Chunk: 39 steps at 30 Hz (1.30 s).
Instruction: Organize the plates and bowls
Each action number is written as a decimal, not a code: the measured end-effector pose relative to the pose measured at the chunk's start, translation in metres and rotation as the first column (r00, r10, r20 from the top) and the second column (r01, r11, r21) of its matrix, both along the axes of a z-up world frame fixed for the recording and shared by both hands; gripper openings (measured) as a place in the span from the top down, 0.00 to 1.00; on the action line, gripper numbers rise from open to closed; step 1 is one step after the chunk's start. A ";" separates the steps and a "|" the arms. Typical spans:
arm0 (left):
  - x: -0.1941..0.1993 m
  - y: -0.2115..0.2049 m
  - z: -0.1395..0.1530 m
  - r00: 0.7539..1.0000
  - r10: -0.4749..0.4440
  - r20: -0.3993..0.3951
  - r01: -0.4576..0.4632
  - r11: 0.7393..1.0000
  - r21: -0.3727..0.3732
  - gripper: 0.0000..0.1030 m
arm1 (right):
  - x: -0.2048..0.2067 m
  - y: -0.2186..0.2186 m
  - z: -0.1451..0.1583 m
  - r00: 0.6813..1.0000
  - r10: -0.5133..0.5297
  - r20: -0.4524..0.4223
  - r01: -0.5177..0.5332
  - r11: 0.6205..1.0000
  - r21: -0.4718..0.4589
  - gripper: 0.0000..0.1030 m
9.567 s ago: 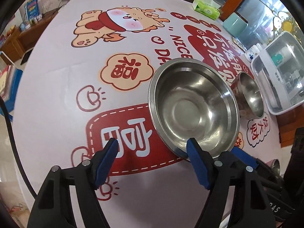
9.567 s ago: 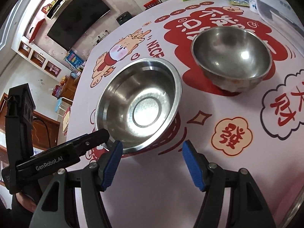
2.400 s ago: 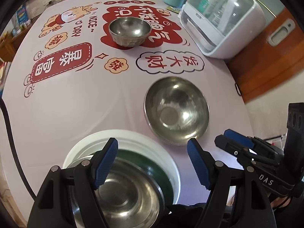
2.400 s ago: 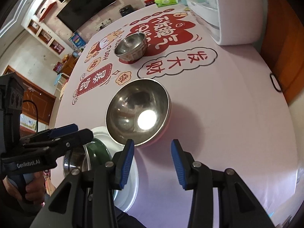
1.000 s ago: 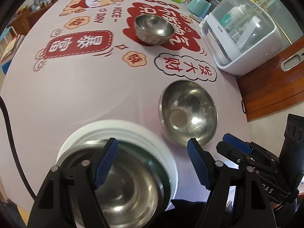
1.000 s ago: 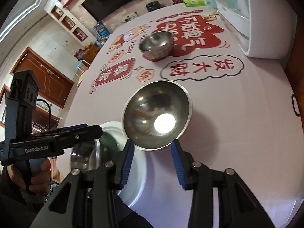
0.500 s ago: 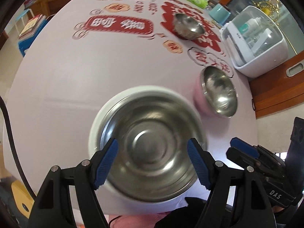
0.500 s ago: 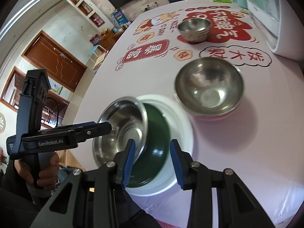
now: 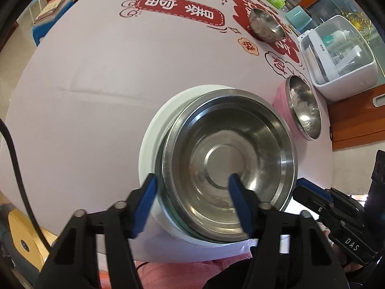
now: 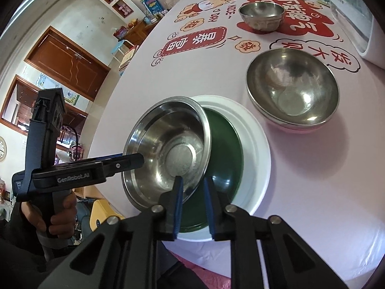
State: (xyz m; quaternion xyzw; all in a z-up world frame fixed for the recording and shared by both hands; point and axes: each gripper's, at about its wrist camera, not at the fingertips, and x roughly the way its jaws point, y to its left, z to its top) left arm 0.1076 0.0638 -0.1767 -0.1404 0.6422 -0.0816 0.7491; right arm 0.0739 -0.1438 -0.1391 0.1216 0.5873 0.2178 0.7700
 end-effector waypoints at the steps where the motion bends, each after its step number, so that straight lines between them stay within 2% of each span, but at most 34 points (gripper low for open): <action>1: 0.000 0.000 -0.002 1.000 0.000 -0.005 0.000 1.000 -0.003 0.56 | 0.000 0.001 0.000 1.000 0.001 0.000 -0.001 1.000 -0.001 0.86; 8: 0.003 -0.002 -0.001 1.000 -0.016 -0.001 0.016 1.000 -0.004 0.62 | 0.000 -0.003 0.002 1.000 -0.025 0.010 0.025 1.000 0.000 0.91; 10: 0.004 -0.005 0.002 1.000 -0.028 0.012 0.028 1.000 -0.004 0.64 | -0.001 -0.005 0.006 0.999 -0.024 0.027 0.023 0.999 0.025 0.97; 13: 0.001 -0.015 0.011 0.996 -0.073 0.050 0.076 0.996 -0.043 0.66 | -0.003 -0.002 0.013 0.998 0.004 0.059 -0.007 0.999 0.038 0.97; 17: 0.000 -0.031 0.016 0.991 -0.119 0.065 0.120 0.993 -0.006 0.66 | -0.004 -0.001 0.016 0.997 0.022 0.074 -0.024 0.999 0.022 0.97; 25: 0.005 -0.026 0.005 0.996 -0.089 0.021 0.089 0.996 0.006 0.66 | 0.002 -0.018 0.010 0.997 -0.058 0.060 0.058 0.998 -0.008 0.97; 32: 0.010 -0.031 0.003 0.995 -0.094 0.018 0.094 0.995 0.025 0.67 | 0.012 -0.025 0.007 0.995 -0.085 0.053 0.084 0.996 0.015 0.97; 33: 0.011 -0.030 0.003 0.995 -0.094 0.015 0.094 0.995 0.028 0.67 | 0.013 -0.026 0.008 0.994 -0.092 0.065 0.093 0.996 -0.003 0.96; 35: 0.013 -0.029 0.001 0.996 -0.089 0.006 0.089 0.996 0.031 0.67 | 0.016 -0.030 0.009 0.991 -0.112 0.071 0.113 0.993 -0.015 0.89; 37: 0.015 -0.029 0.000 0.996 -0.085 0.002 0.085 0.996 0.029 0.67 | 0.019 -0.035 0.003 0.990 -0.130 0.049 0.131 0.991 -0.003 0.74; 39: 0.017 -0.031 0.000 0.996 -0.087 0.001 0.087 0.996 0.033 0.67 | 0.022 -0.038 -0.003 0.989 -0.143 0.020 0.143 0.990 0.013 0.73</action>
